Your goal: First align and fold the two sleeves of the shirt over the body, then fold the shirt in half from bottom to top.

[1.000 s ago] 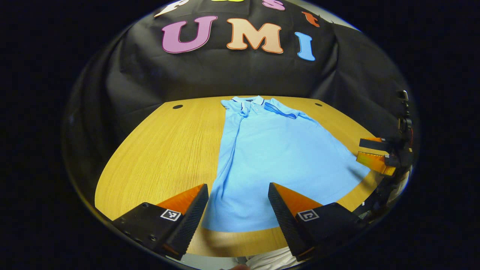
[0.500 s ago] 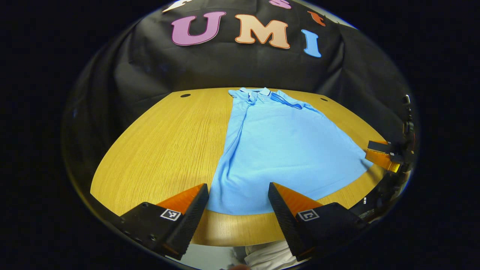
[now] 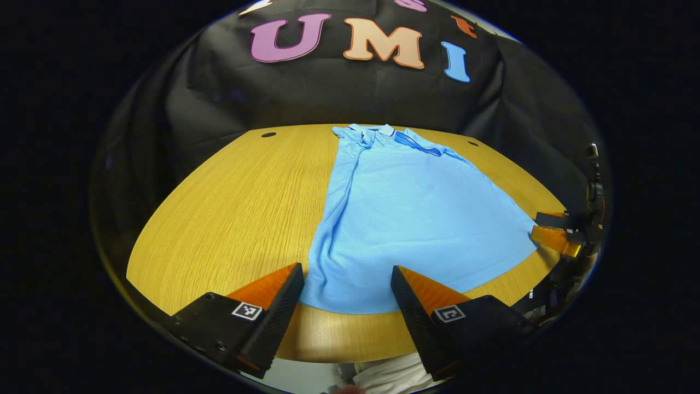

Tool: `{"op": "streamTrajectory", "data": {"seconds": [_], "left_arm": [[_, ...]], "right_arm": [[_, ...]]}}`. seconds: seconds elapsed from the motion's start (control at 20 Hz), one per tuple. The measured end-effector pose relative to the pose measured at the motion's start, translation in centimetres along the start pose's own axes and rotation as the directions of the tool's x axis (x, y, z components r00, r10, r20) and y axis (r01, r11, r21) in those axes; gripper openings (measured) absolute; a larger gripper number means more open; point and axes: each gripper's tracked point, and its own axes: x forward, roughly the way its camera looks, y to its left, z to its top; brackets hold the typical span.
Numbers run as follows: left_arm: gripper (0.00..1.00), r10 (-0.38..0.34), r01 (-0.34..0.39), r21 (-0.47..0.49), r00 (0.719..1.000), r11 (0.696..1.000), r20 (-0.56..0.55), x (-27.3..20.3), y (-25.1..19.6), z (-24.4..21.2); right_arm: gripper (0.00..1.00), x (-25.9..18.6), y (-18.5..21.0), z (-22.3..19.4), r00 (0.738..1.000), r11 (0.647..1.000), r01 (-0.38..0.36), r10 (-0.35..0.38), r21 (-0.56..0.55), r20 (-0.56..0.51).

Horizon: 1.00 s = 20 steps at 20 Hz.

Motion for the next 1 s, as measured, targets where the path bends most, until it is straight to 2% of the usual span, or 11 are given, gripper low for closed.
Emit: {"op": "streamTrajectory", "data": {"seconds": [0.1, 0.2, 0.25, 0.35, 0.4, 0.45, 0.6, 0.65, 0.7, 0.75, 1.0], "left_arm": [[0.98, 0.019, -0.019, 0.022, 1.000, 1.000, -0.008, 0.2, 0.1, -0.3], [1.00, 0.016, -0.016, 0.025, 1.000, 1.000, -0.001, 0.2, -0.1, -0.1], [0.96, 0.016, -0.016, 0.019, 1.000, 1.000, 0.002, 0.4, -0.1, -0.3], [0.92, 0.013, -0.014, 0.013, 1.000, 1.000, 0.007, 0.5, -0.3, -0.2], [0.91, 0.006, -0.007, 0.015, 1.000, 1.000, 0.013, 0.5, -0.6, -0.1], [0.82, -0.001, 0.001, 0.020, 1.000, 1.000, 0.012, 0.7, -0.8, -0.2], [0.61, -0.047, 0.046, 0.034, 0.999, 0.998, 0.020, 0.7, -2.5, -0.1], [0.36, -0.060, 0.059, 0.033, 0.998, 0.998, 0.025, 0.8, -3.0, -0.2], [0.26, -0.064, 0.062, 0.037, 0.997, 0.997, 0.031, 0.7, -3.2, -0.2], [0.08, -0.063, 0.061, 0.045, 0.997, 0.997, 0.038, 0.8, -3.2, -0.1], [0.04, -0.074, 0.074, 0.001, 0.994, 0.997, 0.077, 1.0, -3.3, 0.0]], "right_arm": [[0.94, 0.0, 0.2, -0.1, 1.000, 1.000, 0.004, -0.004, -0.025, -0.004], [0.98, 0.1, 0.8, -0.1, 1.000, 0.999, -0.012, 0.012, -0.037, -0.004], [0.88, 0.2, 1.0, -0.2, 1.000, 0.999, -0.018, 0.018, -0.040, -0.006], [0.88, 0.1, 1.3, -0.2, 0.999, 0.999, -0.034, 0.034, -0.042, -0.009], [0.79, 0.4, 1.6, -0.2, 0.999, 0.998, -0.044, 0.044, -0.043, -0.008], [0.77, 0.5, 1.8, -0.2, 0.999, 0.998, -0.054, 0.054, -0.044, -0.009], [0.45, 0.6, 2.9, -0.1, 0.997, 0.995, -0.083, 0.083, -0.051, -0.009], [0.35, 0.7, 3.2, -0.2, 0.996, 0.995, -0.091, 0.090, -0.048, -0.008], [0.19, 0.7, 3.4, -0.1, 0.995, 0.995, -0.097, 0.096, -0.040, -0.008], [0.13, 0.7, 3.4, -0.1, 0.996, 0.995, -0.093, 0.093, -0.032, -0.010], [0.03, 0.7, 3.3, 0.0, 0.996, 0.996, -0.093, 0.093, 0.010, -0.005]]}}
